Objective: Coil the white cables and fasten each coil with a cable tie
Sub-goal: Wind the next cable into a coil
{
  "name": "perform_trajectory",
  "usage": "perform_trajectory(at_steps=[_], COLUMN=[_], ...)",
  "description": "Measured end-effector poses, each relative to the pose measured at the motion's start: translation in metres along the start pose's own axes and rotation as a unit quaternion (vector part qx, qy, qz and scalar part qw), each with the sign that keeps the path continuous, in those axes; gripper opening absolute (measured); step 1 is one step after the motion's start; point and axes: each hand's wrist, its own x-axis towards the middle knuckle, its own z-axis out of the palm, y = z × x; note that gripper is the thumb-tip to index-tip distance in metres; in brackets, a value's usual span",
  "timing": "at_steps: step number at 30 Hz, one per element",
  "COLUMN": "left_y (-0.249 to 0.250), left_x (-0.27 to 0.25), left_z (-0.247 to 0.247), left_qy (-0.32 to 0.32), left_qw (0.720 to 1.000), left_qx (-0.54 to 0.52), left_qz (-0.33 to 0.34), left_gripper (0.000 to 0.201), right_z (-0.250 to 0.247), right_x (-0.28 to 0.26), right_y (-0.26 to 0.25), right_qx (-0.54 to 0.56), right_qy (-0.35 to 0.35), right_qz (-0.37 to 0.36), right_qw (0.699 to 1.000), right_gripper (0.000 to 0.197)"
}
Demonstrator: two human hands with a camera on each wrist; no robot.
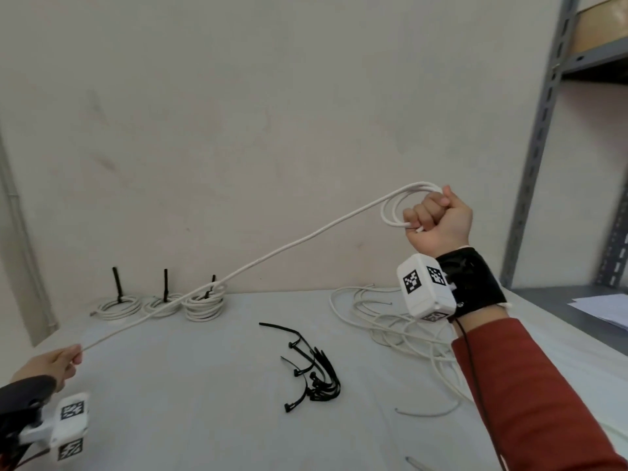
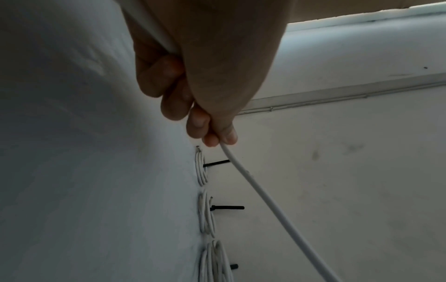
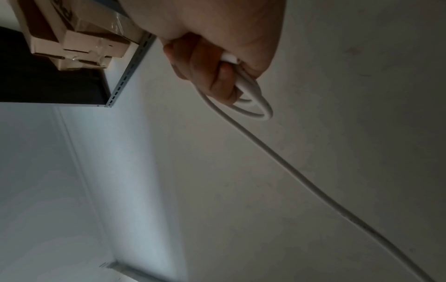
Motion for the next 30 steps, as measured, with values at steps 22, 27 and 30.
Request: perform_trajectory(at_steps=[22,27,30], left_y=[0.155,0.229,0.246], left_x=[-0.138,-0.208,-0.236], left_z=[0.016,0.006,0.005], left_qy=[-0.102,-0.377,-0.447], left_qw=[0.966,0.862,0.825], left_qx=[-0.060,-0.224,-0.240], left_qz=[0.229,0.255,0.248], left_gripper=[0.071,0.104,0.090], right_z=[0.098,0.111,0.117], right_x=[-0.031,-0.035,-0.040], right_y=[0.096,0.126,0.135], right_qx=[-0.144,-0.172,-0.216], right_qy=[-0.296,-0.315,-0.317], right_qz=[0.230,0.240,0.227], right_qw=[0.916,0.902,0.895], right_gripper=[0.057,0.055,0.050])
